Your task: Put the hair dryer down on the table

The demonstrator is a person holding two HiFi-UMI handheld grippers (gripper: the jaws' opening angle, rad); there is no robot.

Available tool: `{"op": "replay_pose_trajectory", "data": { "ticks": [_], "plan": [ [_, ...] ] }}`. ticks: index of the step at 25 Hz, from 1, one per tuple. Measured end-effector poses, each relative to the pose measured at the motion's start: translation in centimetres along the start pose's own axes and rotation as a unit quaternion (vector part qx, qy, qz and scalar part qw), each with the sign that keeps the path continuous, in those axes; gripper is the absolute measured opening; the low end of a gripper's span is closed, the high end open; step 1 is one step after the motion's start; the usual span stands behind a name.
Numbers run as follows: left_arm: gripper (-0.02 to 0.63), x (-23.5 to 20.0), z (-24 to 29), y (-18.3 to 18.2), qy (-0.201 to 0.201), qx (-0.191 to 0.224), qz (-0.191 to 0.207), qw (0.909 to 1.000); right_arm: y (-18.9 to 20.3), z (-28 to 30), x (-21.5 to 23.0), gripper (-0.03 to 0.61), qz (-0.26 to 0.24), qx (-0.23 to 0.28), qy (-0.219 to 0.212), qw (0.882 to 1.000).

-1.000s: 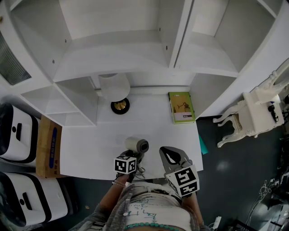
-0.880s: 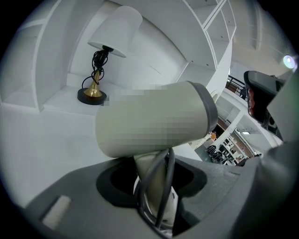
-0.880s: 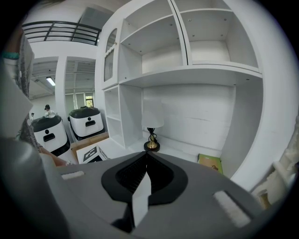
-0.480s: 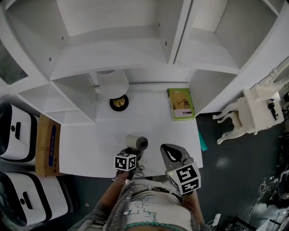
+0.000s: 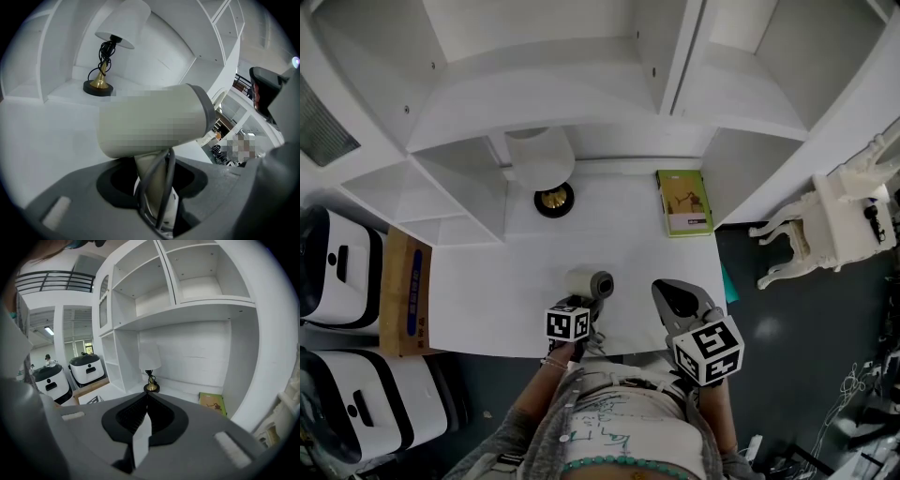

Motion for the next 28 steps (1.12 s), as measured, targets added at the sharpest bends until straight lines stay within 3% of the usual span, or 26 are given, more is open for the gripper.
{"op": "replay_pose_trajectory", "data": {
  "ticks": [15,28],
  "plan": [
    [0.183,-1.5,0.7,0.8,-0.011,-0.009,-0.029,0.9995,-0.3,0.0,0.5,0.029,-0.007,-0.001,-0.003,1.000],
    [0.183,-1.3,2.2,0.5,-0.020,-0.039,-0.018,0.9988,0.2,0.0,0.8,0.029,0.000,-0.003,0.006,1.000]
  ]
}}
Point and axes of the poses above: the fingertips, and each gripper's own axes: z forward along the fingers, x to its right, y out of its underside, the point moved 10 cm from there along -z, backward along the fingers, and after that the axes turned 10 degrees about -x, right-handed, at the moved point
